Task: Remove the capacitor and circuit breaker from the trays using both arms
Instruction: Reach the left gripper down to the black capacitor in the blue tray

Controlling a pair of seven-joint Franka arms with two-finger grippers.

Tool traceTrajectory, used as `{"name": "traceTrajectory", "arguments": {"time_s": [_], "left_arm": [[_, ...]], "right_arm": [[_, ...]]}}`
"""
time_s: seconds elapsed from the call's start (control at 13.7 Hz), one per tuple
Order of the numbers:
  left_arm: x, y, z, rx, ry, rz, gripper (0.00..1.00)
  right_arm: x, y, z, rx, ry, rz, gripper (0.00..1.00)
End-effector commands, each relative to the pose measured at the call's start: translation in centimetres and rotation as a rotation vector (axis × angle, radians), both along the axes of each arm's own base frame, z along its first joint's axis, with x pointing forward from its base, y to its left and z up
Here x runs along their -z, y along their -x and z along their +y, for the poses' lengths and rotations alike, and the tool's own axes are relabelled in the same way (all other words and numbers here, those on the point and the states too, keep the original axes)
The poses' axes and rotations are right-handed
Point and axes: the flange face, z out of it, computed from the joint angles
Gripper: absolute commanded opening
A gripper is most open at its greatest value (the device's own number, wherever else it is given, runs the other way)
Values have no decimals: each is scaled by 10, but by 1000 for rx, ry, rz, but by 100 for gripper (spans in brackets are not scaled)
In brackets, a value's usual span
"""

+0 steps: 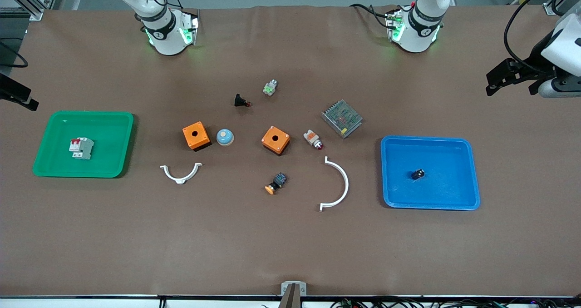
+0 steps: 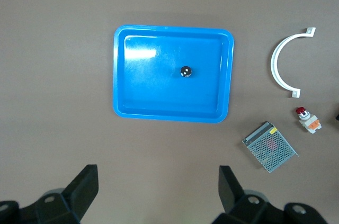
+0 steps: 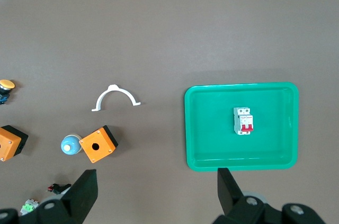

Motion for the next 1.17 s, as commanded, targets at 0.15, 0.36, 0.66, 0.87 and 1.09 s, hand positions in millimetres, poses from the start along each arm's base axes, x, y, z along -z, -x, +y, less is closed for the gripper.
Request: {"name": "traceTrajectory", "arguments": {"time_s": [0.15, 0.36, 0.66, 0.87, 1.09], "left_arm": [[7, -11, 1, 4, -13, 25, 100], [35, -43, 5, 9, -29, 54, 100], [132, -82, -9, 12, -9, 83, 100], [211, -86, -18, -47, 12, 43, 100], [287, -96, -31, -77, 33, 38, 100]], "right_arm": [[-4, -3, -5, 11, 10, -2, 100], [-4, -3, -3, 4, 9, 0, 100], [21, -3, -29, 30, 35, 64, 100], [93, -12, -115, 12, 18, 180, 100], [166, -20, -185, 94, 0, 246, 100]]}}
